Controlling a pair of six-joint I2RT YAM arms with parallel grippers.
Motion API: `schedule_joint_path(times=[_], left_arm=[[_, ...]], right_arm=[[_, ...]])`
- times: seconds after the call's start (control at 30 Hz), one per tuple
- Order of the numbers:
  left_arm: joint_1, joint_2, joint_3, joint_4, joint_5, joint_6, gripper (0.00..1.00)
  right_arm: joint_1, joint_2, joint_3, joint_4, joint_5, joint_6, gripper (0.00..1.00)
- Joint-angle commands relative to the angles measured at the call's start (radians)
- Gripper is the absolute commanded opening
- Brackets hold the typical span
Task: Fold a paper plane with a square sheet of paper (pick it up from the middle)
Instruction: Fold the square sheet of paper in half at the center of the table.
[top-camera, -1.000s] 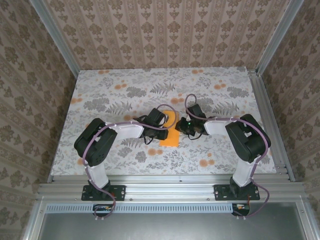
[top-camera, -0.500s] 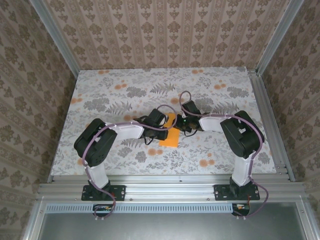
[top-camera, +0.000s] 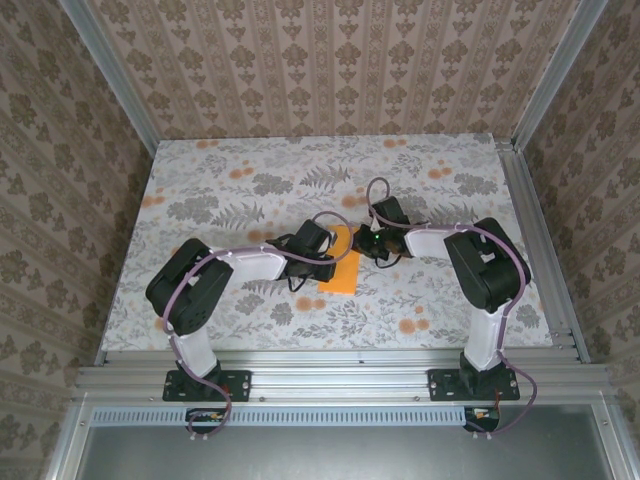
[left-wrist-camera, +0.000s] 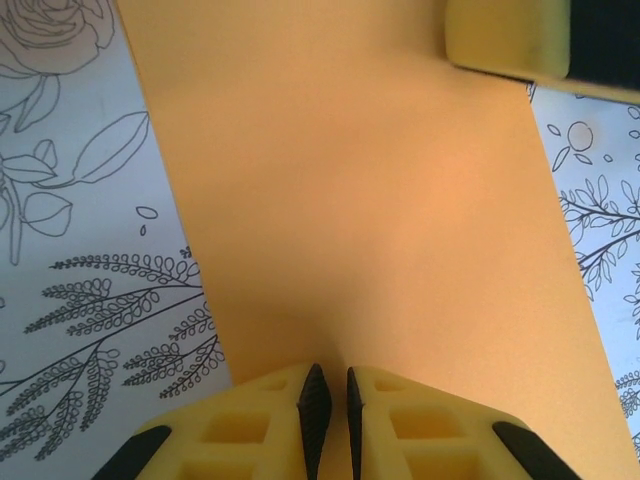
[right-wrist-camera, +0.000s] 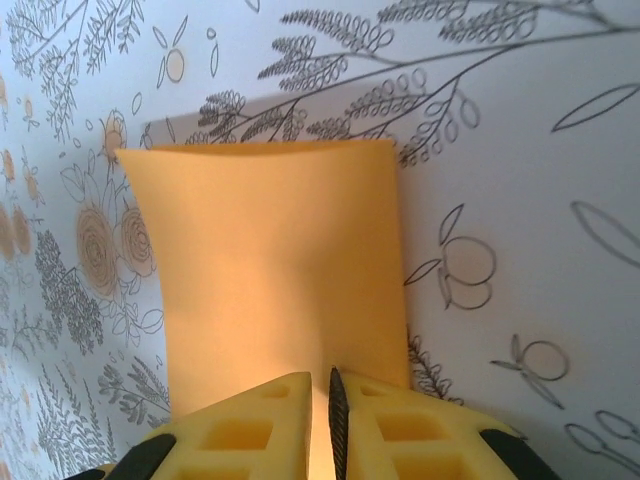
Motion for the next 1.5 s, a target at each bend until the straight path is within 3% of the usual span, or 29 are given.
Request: schedule_joint_path(times=[0.0, 0.33, 0.6, 0.9, 1.47], left_arm=[[0.011, 0.040, -0.087, -0.278, -0.109, 0.029, 0.19], [0.008, 0.033, -0.093, -0.281, -0.103, 0.028, 0.19], [0.007, 0.049, -0.075, -0.273, -0.091, 0.026, 0.19], [-0.001, 0.042, -0.072, -0.284, -0.086, 0.029, 0.19], [-0.003, 0.024, -0.116, -0.270, -0.094, 0.031, 0.19]], right_arm=[[-0.063, 0.019, -0.036, -0.007, 0.156, -0.033, 0.19], [-0.087, -0.057, -0.049, 0.020, 0.115, -0.083, 0.19], [0.013, -0.199, -0.123, 0.025, 0.032, -0.035, 0.19], [0.092, -0.030, -0.001, 0.081, 0.031, 0.008, 0.19], [-0.001, 0.134, 0.093, 0.043, 0.151, -0.007, 0.18]])
